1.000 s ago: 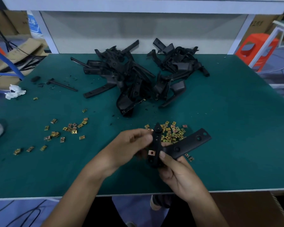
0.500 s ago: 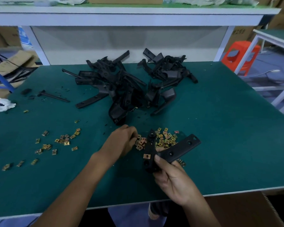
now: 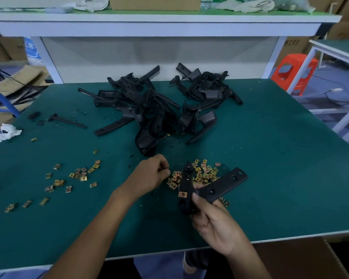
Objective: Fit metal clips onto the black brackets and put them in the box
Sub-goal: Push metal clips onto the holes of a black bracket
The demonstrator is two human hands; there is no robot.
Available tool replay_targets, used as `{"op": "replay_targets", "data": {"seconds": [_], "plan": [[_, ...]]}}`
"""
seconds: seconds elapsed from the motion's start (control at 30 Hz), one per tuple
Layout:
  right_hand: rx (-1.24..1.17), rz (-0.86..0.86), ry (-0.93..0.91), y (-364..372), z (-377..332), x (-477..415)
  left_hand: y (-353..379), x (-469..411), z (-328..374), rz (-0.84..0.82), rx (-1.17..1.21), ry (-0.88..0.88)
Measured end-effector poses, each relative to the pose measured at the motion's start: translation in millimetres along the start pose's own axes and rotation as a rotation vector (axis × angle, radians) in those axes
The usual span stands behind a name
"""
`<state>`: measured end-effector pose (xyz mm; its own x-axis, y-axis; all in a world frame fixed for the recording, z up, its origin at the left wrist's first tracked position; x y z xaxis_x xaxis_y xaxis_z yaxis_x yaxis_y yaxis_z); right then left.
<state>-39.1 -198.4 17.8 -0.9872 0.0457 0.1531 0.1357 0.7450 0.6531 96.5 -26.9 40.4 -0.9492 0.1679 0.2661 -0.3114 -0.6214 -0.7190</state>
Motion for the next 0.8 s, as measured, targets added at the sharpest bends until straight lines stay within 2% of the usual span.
{"op": "replay_targets", "data": {"seconds": [0.13, 0.23, 0.3, 0.4, 0.57, 0.8], "plan": [[-0.009, -0.056, -0.005, -2, 1, 0, -9, 41, 7, -0.038, 0.364, 0.069], [0.031, -0.108, -0.009, -2, 3, -1, -10, 71, 12, -0.148, 0.714, 0.023], [0.049, -0.137, 0.000, -2, 3, 0, -9, 82, 14, -0.203, 0.844, -0.020], [0.080, -0.196, 0.009, -1, 2, 3, -7, 90, 18, -0.256, 0.931, -0.086], [0.065, -0.195, -0.019, -2, 2, 3, -3, 97, 21, -0.313, 1.087, -0.162], [0.090, -0.217, -0.023, -3, 3, 2, -4, 103, 24, -0.321, 1.091, -0.144]]}}
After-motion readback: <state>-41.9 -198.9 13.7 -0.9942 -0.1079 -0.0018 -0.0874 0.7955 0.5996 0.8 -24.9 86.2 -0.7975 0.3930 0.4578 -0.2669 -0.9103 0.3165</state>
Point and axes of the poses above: each hand's wrist, its own x-axis away from the middle knuckle, its own y-axis out of the palm, z = x × y, the point moved 1 cm from there along -x, towards the middle knuckle, and after that the axes turned 15 degrees about -y, right-handed, at the moved point
